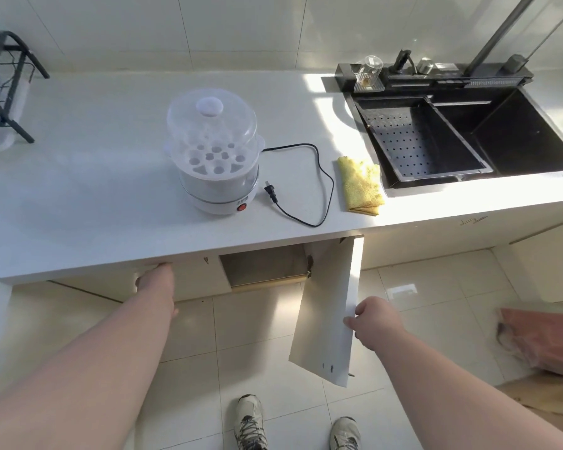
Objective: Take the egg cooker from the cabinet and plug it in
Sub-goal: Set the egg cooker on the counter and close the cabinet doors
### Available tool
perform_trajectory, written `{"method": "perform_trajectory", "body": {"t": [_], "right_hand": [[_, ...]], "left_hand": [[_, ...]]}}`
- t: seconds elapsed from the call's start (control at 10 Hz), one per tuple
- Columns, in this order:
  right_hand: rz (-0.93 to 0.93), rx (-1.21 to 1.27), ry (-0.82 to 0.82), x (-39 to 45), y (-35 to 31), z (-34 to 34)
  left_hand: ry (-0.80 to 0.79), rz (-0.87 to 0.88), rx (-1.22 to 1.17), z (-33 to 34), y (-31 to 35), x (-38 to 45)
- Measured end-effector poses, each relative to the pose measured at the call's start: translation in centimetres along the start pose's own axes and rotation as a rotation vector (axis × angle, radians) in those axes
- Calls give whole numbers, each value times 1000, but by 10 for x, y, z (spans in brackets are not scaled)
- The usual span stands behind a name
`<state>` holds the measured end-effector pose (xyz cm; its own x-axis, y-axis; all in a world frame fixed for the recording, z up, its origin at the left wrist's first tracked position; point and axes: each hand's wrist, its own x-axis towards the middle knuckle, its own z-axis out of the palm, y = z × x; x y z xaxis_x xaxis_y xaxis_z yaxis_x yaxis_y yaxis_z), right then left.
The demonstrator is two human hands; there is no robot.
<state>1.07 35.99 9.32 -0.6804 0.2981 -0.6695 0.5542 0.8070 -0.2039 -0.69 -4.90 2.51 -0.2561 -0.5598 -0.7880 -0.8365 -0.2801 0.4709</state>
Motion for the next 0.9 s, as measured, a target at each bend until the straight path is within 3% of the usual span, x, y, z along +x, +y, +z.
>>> {"method": "perform_trajectory", "body": {"t": [0.2,0.5,0.9], "right_hand": [[68,196,-56,1,-20,14],[248,724,-130,4,-75,48],[351,1205,-188,22,-181,76]], "left_hand": [[0,-83,-111,-7,-2,-5],[-203,-91,-383,-24,-35,-18],[-177,-52,-374,-58,-36,-4]]}}
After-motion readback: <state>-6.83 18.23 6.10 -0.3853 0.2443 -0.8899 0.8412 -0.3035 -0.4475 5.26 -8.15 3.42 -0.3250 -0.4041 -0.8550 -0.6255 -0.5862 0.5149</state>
